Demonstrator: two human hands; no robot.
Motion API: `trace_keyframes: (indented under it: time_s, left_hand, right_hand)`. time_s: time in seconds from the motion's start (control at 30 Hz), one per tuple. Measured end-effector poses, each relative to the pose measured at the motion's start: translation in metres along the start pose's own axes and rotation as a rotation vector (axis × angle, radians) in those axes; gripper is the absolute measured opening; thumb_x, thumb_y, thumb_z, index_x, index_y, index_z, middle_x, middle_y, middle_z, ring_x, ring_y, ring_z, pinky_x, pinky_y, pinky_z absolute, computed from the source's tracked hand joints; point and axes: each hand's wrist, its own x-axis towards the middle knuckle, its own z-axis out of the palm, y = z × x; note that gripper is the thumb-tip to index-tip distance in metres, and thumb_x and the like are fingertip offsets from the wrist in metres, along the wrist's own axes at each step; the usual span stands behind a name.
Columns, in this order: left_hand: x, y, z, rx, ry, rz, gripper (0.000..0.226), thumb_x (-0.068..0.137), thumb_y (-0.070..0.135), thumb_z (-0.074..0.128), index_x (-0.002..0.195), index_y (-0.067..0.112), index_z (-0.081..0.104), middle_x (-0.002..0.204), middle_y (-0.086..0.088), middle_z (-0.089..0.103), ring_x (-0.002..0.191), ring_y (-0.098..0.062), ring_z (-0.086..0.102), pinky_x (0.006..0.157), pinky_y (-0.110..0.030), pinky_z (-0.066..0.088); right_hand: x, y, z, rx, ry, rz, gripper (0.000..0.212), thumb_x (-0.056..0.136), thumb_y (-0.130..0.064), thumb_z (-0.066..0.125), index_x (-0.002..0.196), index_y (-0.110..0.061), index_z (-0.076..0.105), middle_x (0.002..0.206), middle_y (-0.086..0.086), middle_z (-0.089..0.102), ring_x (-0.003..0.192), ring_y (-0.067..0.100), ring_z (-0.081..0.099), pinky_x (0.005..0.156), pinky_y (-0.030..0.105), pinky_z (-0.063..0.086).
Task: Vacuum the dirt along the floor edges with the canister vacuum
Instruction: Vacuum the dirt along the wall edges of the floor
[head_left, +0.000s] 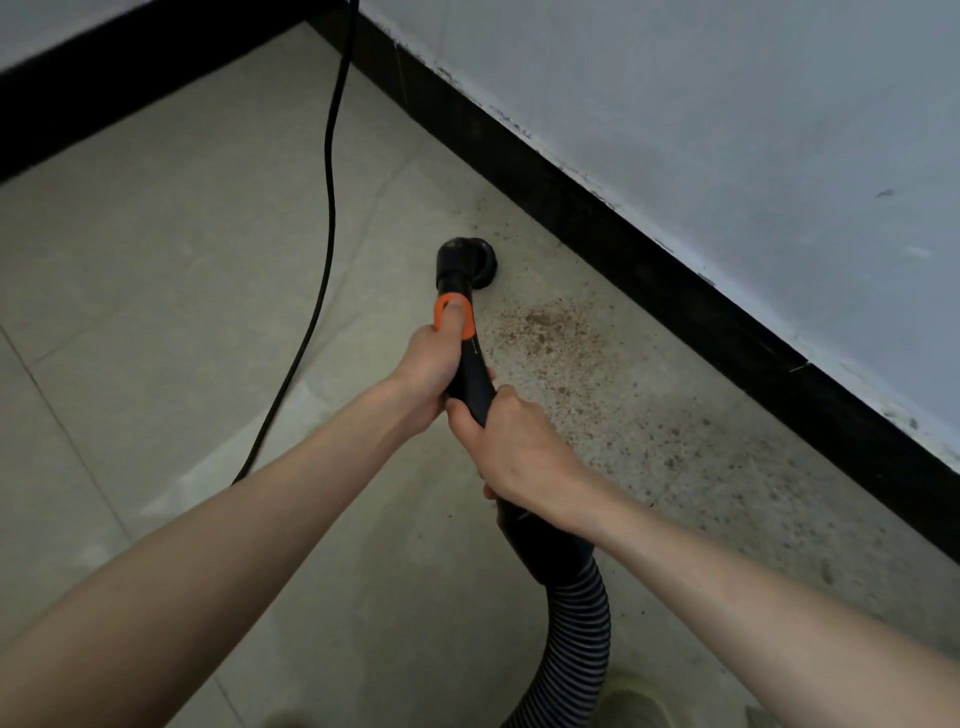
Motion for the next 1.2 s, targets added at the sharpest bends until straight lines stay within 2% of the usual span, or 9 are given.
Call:
trace_keyframes:
  time_s: [0.13,0.3,0.4,0.53,0.73,0.83,1.03,1.2]
  left_hand:
    - [0.003,0.007,0.001,0.017,0.001,-0.003,0.048,0.098,0.050,0.037,0.091,0.003,0.048,0.070,-0.011,0.057,0.055,-0.020,0.058,0.052,-0.028,0.048]
    - [0.021,0.021,-0.011,0.003,0.054,0.037,0.048,0.098,0.048,0.039,0.081,0.005,0.048,0.067,-0.010,0.056,0.056,-0.021,0.056,0.057,-0.030,0.049]
    - [0.034,0.033,-0.020,-0.017,0.089,0.038,0.047,0.098,0.047,0.038,0.081,0.005,0.049,0.067,-0.009,0.055,0.057,-0.020,0.056,0.057,-0.030,0.049]
    - [0.052,0.049,-0.027,-0.015,0.115,0.035,0.047,0.098,0.048,0.039,0.081,0.006,0.049,0.067,-0.009,0.056,0.057,-0.020,0.056,0.060,-0.030,0.051]
    - [0.076,0.063,-0.031,-0.056,0.151,0.041,0.045,0.098,0.048,0.039,0.083,0.007,0.048,0.069,-0.009,0.055,0.059,-0.021,0.056,0.064,-0.033,0.051]
    - [0.085,0.074,-0.031,-0.062,0.164,0.055,0.043,0.098,0.045,0.040,0.081,0.006,0.049,0.068,-0.009,0.054,0.058,-0.021,0.054,0.063,-0.032,0.050]
    - [0.097,0.097,-0.034,0.075,0.111,0.055,0.041,0.099,0.042,0.037,0.085,0.005,0.045,0.073,-0.011,0.054,0.058,-0.020,0.056,0.054,-0.028,0.050]
    - [0.096,0.086,-0.026,0.072,0.062,0.019,0.044,0.098,0.046,0.037,0.104,0.003,0.043,0.080,-0.012,0.053,0.059,-0.020,0.057,0.052,-0.029,0.050]
  right_hand:
    - [0.004,-0.003,-0.003,0.031,0.008,-0.004,0.044,0.096,-0.051,0.043,0.103,-0.008,0.046,0.090,0.016,0.066,0.077,0.035,0.068,0.071,0.047,0.057]
    - [0.027,-0.020,-0.002,0.042,0.006,-0.050,0.040,0.098,-0.048,0.042,0.107,-0.009,0.046,0.095,0.014,0.065,0.082,0.034,0.068,0.073,0.042,0.056]
    - [0.047,-0.033,-0.001,0.026,-0.004,-0.075,0.040,0.098,-0.048,0.043,0.107,-0.009,0.046,0.091,0.011,0.062,0.079,0.033,0.067,0.069,0.040,0.054]
    - [0.073,-0.047,-0.002,0.009,0.004,-0.095,0.043,0.098,-0.048,0.043,0.108,-0.006,0.047,0.096,0.014,0.063,0.083,0.035,0.067,0.072,0.042,0.055]
    - [0.101,-0.057,-0.009,-0.033,-0.012,-0.129,0.039,0.099,-0.045,0.042,0.109,-0.008,0.045,0.088,0.009,0.058,0.080,0.034,0.066,0.071,0.043,0.055]
    - [0.115,-0.065,-0.014,-0.015,-0.015,-0.136,0.037,0.098,-0.044,0.043,0.109,-0.008,0.045,0.090,0.011,0.059,0.081,0.034,0.067,0.073,0.043,0.055]
    - [0.128,-0.077,-0.020,0.114,-0.018,-0.091,0.038,0.098,-0.044,0.043,0.107,-0.007,0.048,0.075,0.008,0.059,0.056,0.027,0.065,0.068,0.045,0.060]
    - [0.118,-0.058,-0.022,0.113,-0.001,-0.088,0.039,0.098,-0.046,0.043,0.104,-0.008,0.047,0.076,0.009,0.061,0.052,0.024,0.063,0.059,0.037,0.056]
